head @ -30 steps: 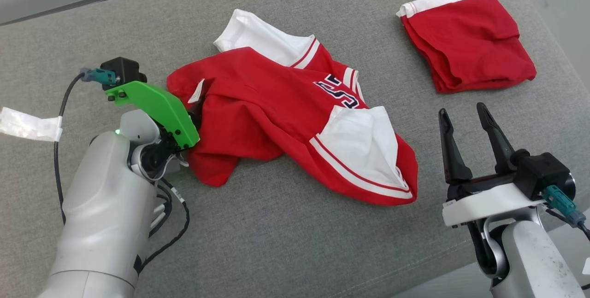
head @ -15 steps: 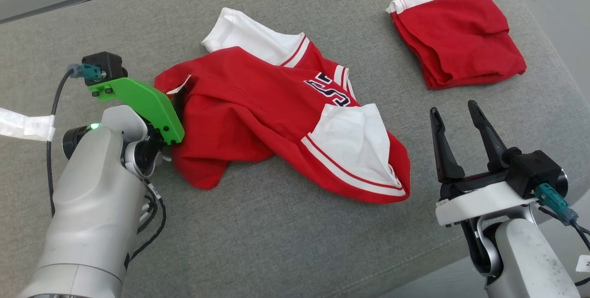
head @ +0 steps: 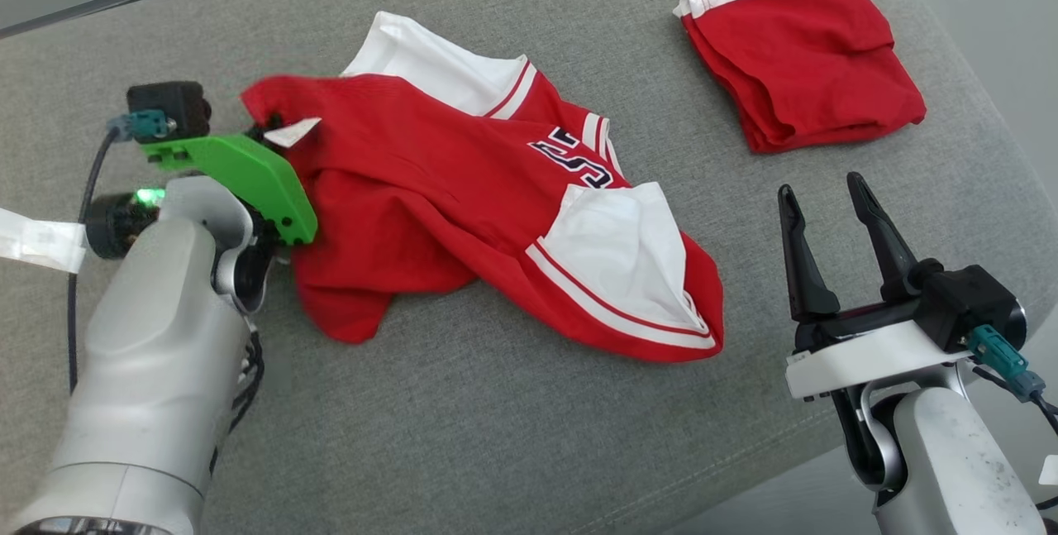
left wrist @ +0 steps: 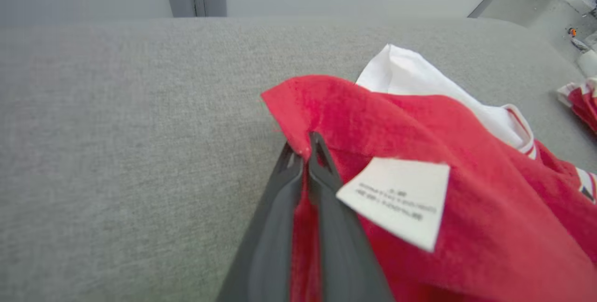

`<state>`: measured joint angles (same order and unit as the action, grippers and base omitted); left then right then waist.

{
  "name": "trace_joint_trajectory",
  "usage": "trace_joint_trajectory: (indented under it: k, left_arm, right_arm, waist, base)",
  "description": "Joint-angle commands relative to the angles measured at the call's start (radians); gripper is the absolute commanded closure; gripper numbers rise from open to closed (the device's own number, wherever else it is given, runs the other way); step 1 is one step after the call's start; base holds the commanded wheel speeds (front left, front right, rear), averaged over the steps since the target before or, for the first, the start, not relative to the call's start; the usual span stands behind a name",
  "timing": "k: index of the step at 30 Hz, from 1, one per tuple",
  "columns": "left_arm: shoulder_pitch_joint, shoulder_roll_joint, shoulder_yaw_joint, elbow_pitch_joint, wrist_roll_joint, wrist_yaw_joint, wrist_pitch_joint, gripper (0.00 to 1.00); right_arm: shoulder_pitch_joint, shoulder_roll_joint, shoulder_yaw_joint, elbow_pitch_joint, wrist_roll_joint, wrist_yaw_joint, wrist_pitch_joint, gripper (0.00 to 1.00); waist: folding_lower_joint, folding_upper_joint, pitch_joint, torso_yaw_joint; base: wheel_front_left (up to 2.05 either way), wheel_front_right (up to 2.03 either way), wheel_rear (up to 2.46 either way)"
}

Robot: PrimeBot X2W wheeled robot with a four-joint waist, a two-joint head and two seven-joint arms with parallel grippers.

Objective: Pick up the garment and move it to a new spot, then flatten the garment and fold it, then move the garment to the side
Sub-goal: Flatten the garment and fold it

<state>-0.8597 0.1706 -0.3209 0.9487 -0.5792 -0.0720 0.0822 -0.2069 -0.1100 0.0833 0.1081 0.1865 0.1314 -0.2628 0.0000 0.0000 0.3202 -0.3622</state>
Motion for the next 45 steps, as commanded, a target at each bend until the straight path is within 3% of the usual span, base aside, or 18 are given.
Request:
trace_joint_trajectory:
  k: [1, 5, 9, 14, 19, 26, 34, 39, 41, 42, 43, 45]
  left_arm:
    - [-0.038, 0.013, 0.002, -0.023, 0.016, -0.009, -0.072, 1.0]
    - [-0.078, 0.018, 0.006, -0.076, 0.047, -0.017, -0.268, 1.0]
    - [-0.124, 0.015, 0.02, -0.16, 0.073, -0.024, -0.342, 1.0]
    - [-0.102, -0.017, 0.063, -0.361, 0.109, -0.042, -0.347, 1.0]
    - [0.001, -0.052, 0.04, -0.42, 0.053, -0.054, -0.345, 1.0]
    - [0.246, -0.019, 0.034, -0.566, -0.03, -0.058, -0.342, 1.0]
    - [0.576, 0.014, 0.073, -0.732, -0.079, 0.006, -0.333, 1.0]
    - [0.703, 0.021, 0.077, -0.726, -0.085, 0.044, -0.322, 1.0]
    - [0.728, 0.014, 0.06, -0.703, -0.088, 0.036, -0.312, 1.0]
    - [0.735, 0.021, 0.046, -0.687, -0.073, 0.036, -0.307, 0.54]
    - [0.739, 0.017, 0.043, -0.67, -0.076, 0.036, -0.304, 0.0]
    - [0.734, 0.015, 0.043, -0.633, -0.075, 0.042, -0.306, 0.0]
  right_arm:
    - [0.004, 0.0, -0.003, -0.003, -0.006, -0.002, -0.003, 0.0]
    - [0.008, -0.001, -0.015, -0.005, -0.009, -0.002, -0.003, 0.0]
    - [0.007, -0.002, -0.017, -0.004, -0.014, -0.002, -0.003, 0.0]
    - [0.007, -0.004, -0.018, 0.001, -0.014, -0.002, -0.003, 0.0]
    - [0.024, -0.011, -0.04, 0.008, -0.016, -0.002, -0.003, 0.0]
    - [0.054, -0.025, -0.068, 0.012, -0.018, -0.002, -0.003, 0.0]
    - [0.066, -0.031, -0.07, 0.019, -0.021, -0.002, -0.003, 0.0]
    - [0.07, -0.029, -0.07, 0.024, -0.021, -0.002, -0.003, 0.0]
    - [0.071, -0.03, -0.07, 0.026, -0.02, -0.002, -0.003, 0.0]
    - [0.072, -0.032, -0.07, 0.026, -0.017, -0.002, -0.003, 0.0]
    - [0.073, -0.034, -0.071, 0.026, -0.015, -0.002, -0.003, 0.0]
    - [0.076, -0.037, -0.074, 0.025, -0.011, -0.002, -0.003, 0.0]
  waist:
    - [0.0, 0.0, 0.002, 0.003]
    - [0.0, 0.0, 0.003, 0.024]
    - [0.0, 0.0, -0.005, 0.055]
    - [0.0, 0.0, -0.017, 0.102]
    - [0.0, 0.0, -0.042, 0.176]
    - [0.0, 0.0, -0.083, 0.305]
    - [0.0, 0.0, -0.128, 0.399]
    - [0.0, 0.0, -0.141, 0.415]
    - [0.0, 0.0, -0.147, 0.418]
    - [0.0, 0.0, -0.15, 0.417]
    - [0.0, 0.0, -0.153, 0.417]
    - [0.0, 0.0, -0.159, 0.416]
  base:
    - [0.0, 0.0, 0.0]
    - [0.0, 0.0, 0.0]
    - [0.0, 0.0, 0.0]
    - [0.0, 0.0, 0.0]
    - [0.0, 0.0, 0.0]
    - [0.0, 0.0, 0.0]
    - [0.0, 0.0, 0.0]
    - [0.0, 0.0, 0.0]
    - [0.0, 0.0, 0.0]
    - [0.0, 0.0, 0.0]
    - [0.0, 0.0, 0.0]
    - [0.0, 0.0, 0.0]
